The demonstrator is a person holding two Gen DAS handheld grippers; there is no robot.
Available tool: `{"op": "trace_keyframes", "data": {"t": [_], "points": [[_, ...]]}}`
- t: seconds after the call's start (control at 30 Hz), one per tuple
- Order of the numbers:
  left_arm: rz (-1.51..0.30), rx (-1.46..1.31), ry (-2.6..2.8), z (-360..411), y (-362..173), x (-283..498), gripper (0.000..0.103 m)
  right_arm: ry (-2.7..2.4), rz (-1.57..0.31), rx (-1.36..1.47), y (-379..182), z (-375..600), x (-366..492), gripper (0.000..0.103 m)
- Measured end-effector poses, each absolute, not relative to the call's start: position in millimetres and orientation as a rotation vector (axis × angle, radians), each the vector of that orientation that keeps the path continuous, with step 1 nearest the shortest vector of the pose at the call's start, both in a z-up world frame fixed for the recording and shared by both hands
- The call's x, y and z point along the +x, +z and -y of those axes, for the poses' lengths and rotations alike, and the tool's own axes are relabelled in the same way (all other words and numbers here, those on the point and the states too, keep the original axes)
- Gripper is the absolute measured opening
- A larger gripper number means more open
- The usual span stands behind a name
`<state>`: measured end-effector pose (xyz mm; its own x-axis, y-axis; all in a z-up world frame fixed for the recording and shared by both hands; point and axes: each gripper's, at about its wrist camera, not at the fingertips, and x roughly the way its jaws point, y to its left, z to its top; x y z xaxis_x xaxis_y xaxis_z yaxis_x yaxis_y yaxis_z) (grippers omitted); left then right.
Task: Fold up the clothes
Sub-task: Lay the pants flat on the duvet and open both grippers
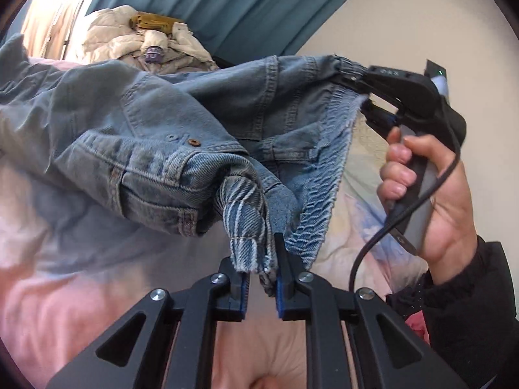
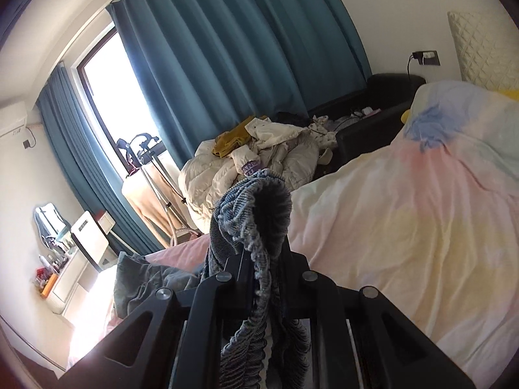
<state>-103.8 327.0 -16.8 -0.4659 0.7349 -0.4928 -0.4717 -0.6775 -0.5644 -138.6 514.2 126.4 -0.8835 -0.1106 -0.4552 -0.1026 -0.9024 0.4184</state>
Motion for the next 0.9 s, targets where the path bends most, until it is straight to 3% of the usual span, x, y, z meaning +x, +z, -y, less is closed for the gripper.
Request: {"op": "trace_keyframes", "data": {"t": [0.2, 0.4, 0.57, 0.73, 0.9], "points": [[0.42, -0.921, 2.106, -464.2, -20.1, -162.1, 0.013, -3.018, 0.616, 0.817, 130.8, -582.3, -190.5, 0.01], [0.326, -1.001, 2.084, -566.5, -67.6, -237.7, 0.013, -3.046, 0.602, 0.975, 74.8, -647.5, -264.1, 0.01], [0.257, -1.09, 2.049, -605.7, -121.2, -282.8, 0.013, -3.045, 0.598, 1.132, -2.9, -676.0, -312.1, 0.011], [0.186, -1.071, 2.045, -620.1, -123.4, -292.5, 0.014, -3.037, 0.633, 1.215, -53.0, -685.1, -328.1, 0.014], [0.136, -1.143, 1.978, -616.2, -104.8, -292.5, 0.026, -3.063, 0.56, 1.208, -38.6, -675.1, -311.3, 0.024]]}}
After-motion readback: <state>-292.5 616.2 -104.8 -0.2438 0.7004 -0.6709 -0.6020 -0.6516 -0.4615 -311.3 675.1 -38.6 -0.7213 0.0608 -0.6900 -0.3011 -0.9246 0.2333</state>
